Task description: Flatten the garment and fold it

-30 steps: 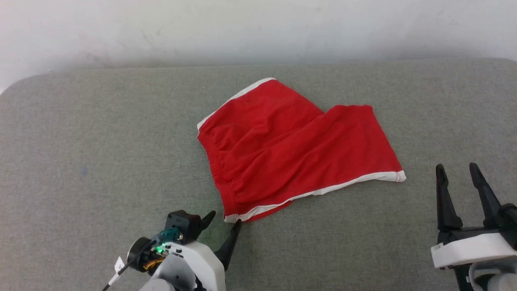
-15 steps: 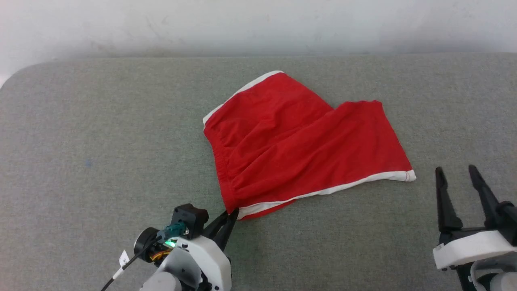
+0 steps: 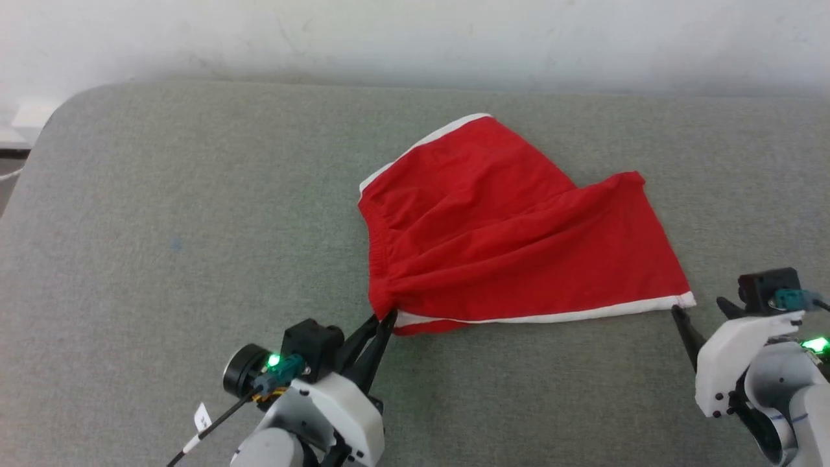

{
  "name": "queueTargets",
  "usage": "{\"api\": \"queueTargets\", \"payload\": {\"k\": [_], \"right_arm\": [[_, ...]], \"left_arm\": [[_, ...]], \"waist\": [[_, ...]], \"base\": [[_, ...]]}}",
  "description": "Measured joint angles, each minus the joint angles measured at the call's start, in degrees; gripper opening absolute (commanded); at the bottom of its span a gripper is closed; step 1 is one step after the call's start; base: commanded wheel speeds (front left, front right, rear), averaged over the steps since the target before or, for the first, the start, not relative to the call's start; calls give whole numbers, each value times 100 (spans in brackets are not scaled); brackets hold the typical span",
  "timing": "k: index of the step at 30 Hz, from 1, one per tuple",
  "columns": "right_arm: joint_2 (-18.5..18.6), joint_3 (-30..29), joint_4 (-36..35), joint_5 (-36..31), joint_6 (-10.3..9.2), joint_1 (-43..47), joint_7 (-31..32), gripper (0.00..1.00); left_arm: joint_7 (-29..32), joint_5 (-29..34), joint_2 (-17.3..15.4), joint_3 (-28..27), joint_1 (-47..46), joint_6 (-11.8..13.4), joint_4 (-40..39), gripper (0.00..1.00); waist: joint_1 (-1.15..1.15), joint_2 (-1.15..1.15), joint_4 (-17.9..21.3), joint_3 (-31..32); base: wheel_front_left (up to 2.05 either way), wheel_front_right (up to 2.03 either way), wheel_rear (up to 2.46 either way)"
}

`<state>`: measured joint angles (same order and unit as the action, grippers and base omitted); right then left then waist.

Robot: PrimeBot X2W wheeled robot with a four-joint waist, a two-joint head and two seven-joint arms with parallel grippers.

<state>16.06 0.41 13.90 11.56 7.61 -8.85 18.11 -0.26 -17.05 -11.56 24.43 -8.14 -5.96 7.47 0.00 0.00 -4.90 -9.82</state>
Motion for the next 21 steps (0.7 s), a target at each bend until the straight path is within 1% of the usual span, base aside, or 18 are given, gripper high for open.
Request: {"api": "queueTargets", "payload": {"k": [3, 11, 12, 13, 14, 15, 18, 21], "right_arm": [[-8, 23, 120, 8, 0, -120, 224, 100], [-2, 13, 460, -153, 0, -310, 354, 100], [10, 29, 488, -153, 0, -332, 353, 88], [16, 40, 509, -153, 0, -354, 349, 38], [29, 70, 539, -153, 0, -375, 346, 8], [48, 116, 564, -154, 1, -391, 333, 0], [65, 219, 624, -149, 2, -405, 180, 0], [89, 250, 627, -55, 1, -402, -10, 0]], "left_arm": [[-32, 3, 23, 46, -86, 1, -24, 0], [-60, 53, 45, 142, -140, 12, -19, 0], [-60, 53, 45, 146, -142, 13, -13, 0], [-62, 53, 44, 148, -144, 19, -5, 0], [-60, 53, 40, 152, -146, 21, 3, 0], [-60, 52, 31, 155, -146, 22, 12, 0], [-49, 52, 0, 171, -146, 22, 64, 0], [-16, 52, -105, 199, -146, 21, 68, 0]], "waist": [[0, 0, -63, -60], [0, 0, -189, -200], [0, 0, -199, -213], [0, 0, -207, -222], [0, 0, -213, -224], [0, 0, -213, -220], [0, 0, -203, -169], [0, 0, -179, -67]], "base": [[0, 0, 0], [0, 0, 0], [0, 0, 0], [0, 0, 0], [0, 0, 0], [0, 0, 0], [0, 0, 0], [0, 0, 0]]}}
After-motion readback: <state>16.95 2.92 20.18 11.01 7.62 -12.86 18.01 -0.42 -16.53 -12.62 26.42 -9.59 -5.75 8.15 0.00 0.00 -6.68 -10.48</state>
